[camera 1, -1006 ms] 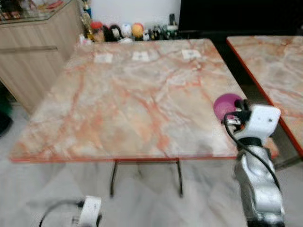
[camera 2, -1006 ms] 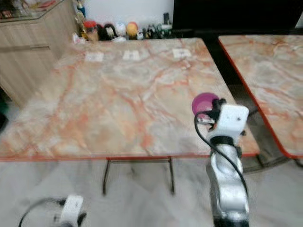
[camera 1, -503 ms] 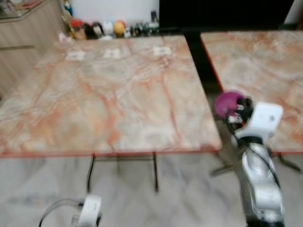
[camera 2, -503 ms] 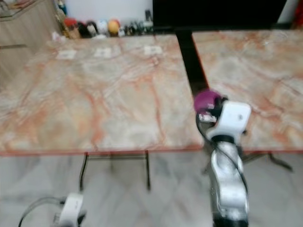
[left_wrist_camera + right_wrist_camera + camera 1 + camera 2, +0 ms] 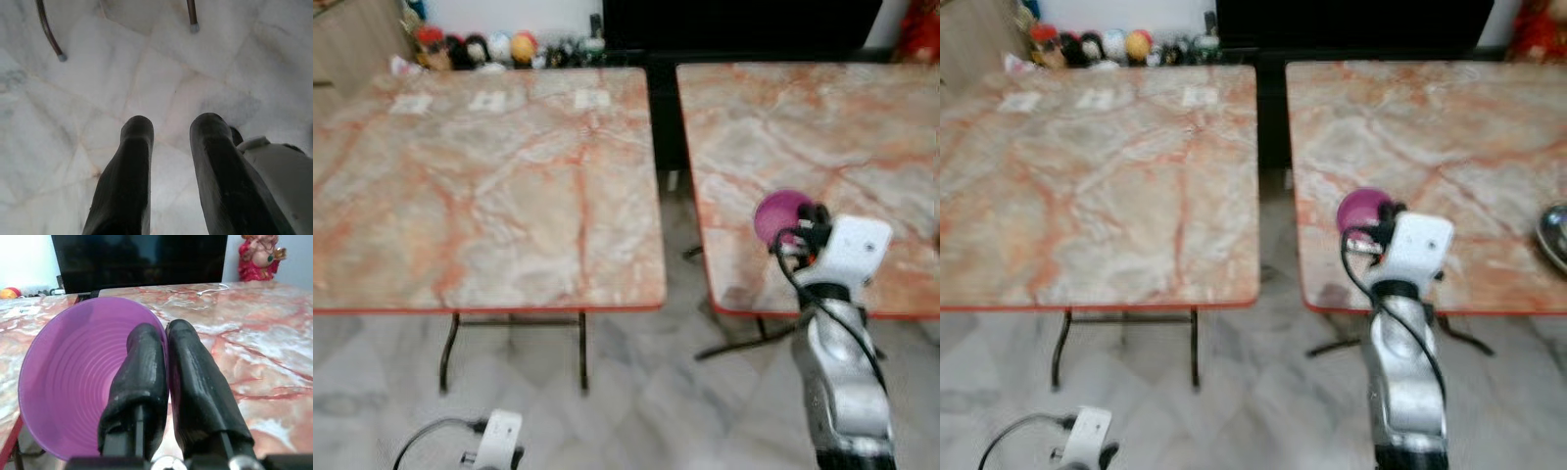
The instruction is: Setting the table
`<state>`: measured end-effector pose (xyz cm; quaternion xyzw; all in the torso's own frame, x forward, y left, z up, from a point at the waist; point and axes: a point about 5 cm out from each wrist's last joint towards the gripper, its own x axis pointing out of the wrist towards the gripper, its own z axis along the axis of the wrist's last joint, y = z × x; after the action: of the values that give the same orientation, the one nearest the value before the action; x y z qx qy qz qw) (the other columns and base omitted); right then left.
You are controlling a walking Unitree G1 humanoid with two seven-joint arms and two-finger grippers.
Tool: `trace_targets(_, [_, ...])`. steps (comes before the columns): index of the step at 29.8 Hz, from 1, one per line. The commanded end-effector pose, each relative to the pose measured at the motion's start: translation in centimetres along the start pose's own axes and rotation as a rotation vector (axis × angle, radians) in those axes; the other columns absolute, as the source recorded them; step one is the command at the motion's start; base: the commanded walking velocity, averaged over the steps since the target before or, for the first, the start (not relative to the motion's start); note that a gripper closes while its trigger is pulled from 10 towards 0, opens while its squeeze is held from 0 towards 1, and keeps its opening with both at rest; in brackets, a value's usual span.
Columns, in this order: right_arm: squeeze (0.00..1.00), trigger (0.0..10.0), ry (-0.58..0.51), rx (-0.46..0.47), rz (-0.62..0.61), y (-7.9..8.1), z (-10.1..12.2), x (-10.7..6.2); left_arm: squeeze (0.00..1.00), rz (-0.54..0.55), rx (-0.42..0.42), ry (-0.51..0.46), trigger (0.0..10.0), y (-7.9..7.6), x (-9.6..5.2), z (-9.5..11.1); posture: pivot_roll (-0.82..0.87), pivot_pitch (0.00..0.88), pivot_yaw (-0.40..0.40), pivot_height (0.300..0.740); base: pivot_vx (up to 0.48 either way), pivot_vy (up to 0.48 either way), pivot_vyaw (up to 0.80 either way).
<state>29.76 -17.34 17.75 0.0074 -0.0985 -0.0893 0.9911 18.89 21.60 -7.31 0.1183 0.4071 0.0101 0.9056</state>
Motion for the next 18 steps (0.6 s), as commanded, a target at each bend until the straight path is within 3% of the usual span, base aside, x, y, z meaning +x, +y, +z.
trace_targets(1, [0.0,10.0,-0.013,0.001,-0.02,-0.44,0.26,0.05,0.0,0.001,0.005,0.026,10.0,0.07,-0.14,-0.63,-0.13,0.082,0.063,0.74,0.0,-0.446,0.0])
trace_targets(9, [0.0,10.0,-0.012,-0.006,-0.016,-0.35,0.22,-0.02,0.0,-0.002,0.006,0.026,10.0,0.01,-0.17,-0.7,-0.13,0.075,0.061,0.74,0.0,-0.425,0.0])
trace_targets(18, [0.0,10.0,-0.01,-0.002,-0.022,-0.36,0.14,0.07,0.0,-0.001,-0.006,0.025,10.0,-0.04,-0.22,-0.82,-0.13,0.065,0.062,0.74,0.0,0.0,0.0])
